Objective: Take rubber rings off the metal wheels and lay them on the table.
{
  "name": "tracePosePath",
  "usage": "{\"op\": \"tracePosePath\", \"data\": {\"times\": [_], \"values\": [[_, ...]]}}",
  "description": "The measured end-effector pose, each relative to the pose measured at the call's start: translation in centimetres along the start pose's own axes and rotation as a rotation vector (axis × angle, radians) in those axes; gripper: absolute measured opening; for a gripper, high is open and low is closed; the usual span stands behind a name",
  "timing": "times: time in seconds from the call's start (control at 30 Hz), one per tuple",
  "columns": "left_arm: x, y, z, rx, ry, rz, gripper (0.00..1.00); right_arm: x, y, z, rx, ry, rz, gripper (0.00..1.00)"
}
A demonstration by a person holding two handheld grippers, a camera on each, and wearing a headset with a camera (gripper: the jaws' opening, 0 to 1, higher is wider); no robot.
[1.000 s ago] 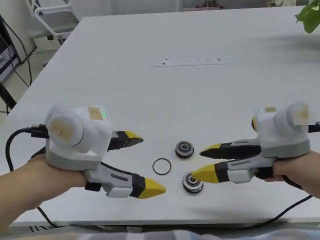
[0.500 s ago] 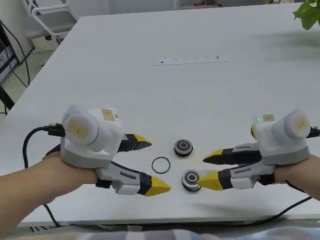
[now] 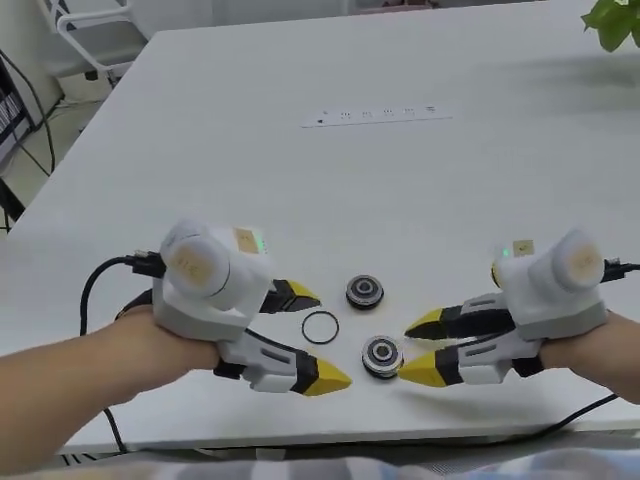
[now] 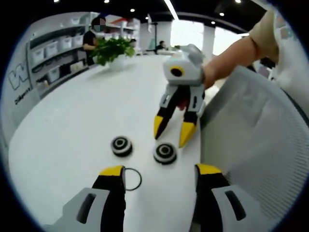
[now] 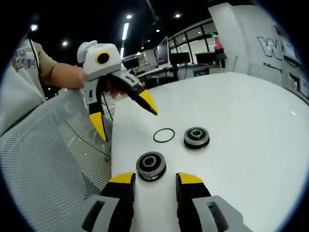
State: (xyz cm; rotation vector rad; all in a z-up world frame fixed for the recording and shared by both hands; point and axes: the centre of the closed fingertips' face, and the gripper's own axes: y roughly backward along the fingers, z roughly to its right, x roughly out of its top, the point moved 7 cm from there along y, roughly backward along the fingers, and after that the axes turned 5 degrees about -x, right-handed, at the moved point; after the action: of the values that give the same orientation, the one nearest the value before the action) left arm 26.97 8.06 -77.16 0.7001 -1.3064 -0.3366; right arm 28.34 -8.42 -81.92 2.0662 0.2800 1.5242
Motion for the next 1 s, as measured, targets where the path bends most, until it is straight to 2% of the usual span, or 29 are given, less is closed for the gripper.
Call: {"op": "tracePosePath", "data": {"times": [0.23,0.27,0.63,1.0], "values": [[-0.1,-1.0,0.1,-0.018,-0.009,-0.018,0.55,-0.4,-0.3,0.2,0.001,0.032,-0.011,0.26],[-0.1,-1.1,0.1,-0.019,-0.01,-0.019,0.54,-0.3,-0.4,0.2,-0.007,0.029,0.001,0.25],[0.5,-2.4,0.0,-0.037,-0.01,-0.012,0.45,-0.4,-0.7,-0.4,0.005,0.093,-0.002,0.17],[0.5,-3.8,0.1,-0.058,-0.003,-0.024,0.35,-0.4,-0.6,-0.5,-0.001,0.097,-0.003,0.12]]}}
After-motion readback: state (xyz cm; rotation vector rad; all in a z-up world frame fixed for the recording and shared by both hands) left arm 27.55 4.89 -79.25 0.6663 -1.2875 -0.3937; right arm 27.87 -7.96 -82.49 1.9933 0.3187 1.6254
